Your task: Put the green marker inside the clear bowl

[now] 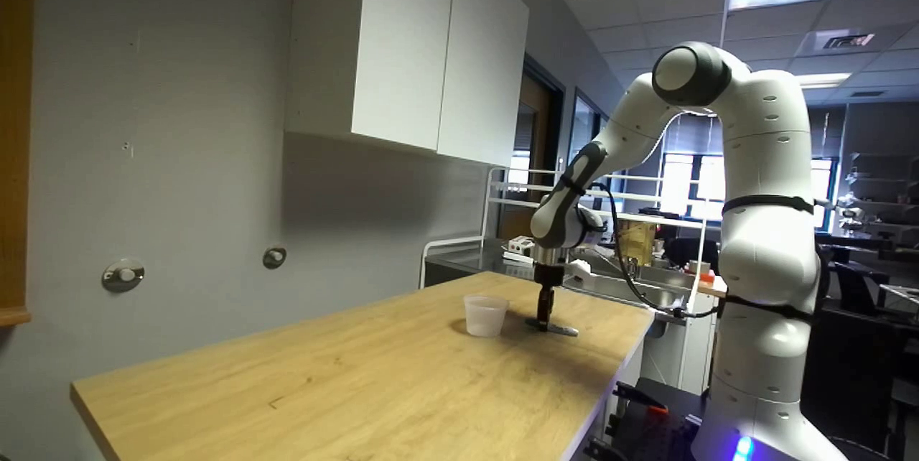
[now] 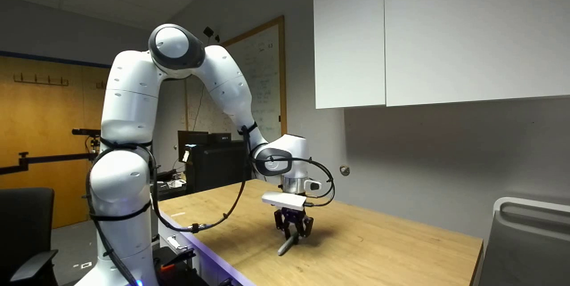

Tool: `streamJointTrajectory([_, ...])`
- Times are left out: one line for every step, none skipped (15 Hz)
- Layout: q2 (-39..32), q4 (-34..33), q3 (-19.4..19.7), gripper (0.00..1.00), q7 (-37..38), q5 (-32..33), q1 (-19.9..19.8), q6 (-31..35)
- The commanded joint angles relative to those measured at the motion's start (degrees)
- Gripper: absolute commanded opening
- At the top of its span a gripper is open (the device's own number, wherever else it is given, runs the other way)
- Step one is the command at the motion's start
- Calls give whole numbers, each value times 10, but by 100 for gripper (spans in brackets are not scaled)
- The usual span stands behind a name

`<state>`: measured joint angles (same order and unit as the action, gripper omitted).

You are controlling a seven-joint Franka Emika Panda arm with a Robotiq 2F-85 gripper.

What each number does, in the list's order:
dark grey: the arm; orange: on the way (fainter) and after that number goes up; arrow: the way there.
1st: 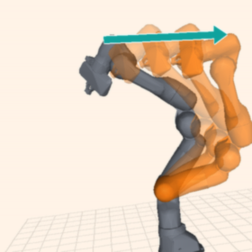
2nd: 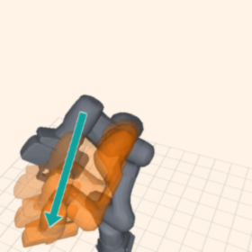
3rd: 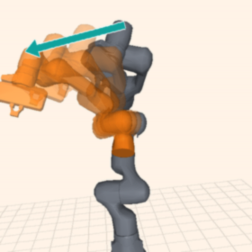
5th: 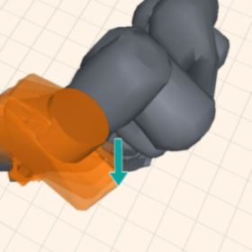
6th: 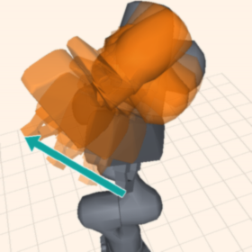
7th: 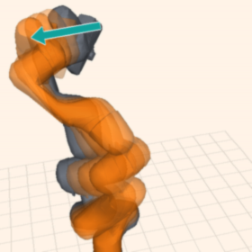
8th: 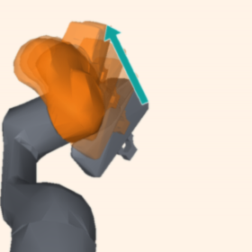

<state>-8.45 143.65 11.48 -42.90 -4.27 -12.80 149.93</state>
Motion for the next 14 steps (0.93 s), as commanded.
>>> streamJointTrajectory([-3, -18, -8, 13, 42, 21, -1, -17])
streamJointTrajectory([0, -19, -6, 9, 68, 30, 4, -14])
streamJointTrajectory([5, -18, -6, 12, 97, 38, 8, -8])
streamJointTrajectory([11, -17, -6, 6, 136, 45, 14, -1])
streamJointTrajectory([18, -17, -9, 6, 161, 45, 16, -1])
streamJointTrajectory([27, -18, -11, 5, 201, 47, 22, 2])
streamJointTrajectory([35, -18, -11, 6, 242, 54, 28, 10])
streamJointTrajectory([46, -17, -11, 6, 280, 62, 35, 15])
streamJointTrajectory([57, -15, -10, 6, 320, 75, 41, 26])
streamJointTrajectory([66, -14, -6, 6, 366, 101, 47, 41])
streamJointTrajectory([74, -13, -3, 6, 408, 132, 50, 57])
streamJointTrajectory([81, -16, 0, 6, 452, 166, 50, 67])
streamJointTrajectory([87, -20, 1, 6, 496, 202, 49, 72])
streamJointTrajectory([94, -25, 1, 6, 541, 240, 45, 73])
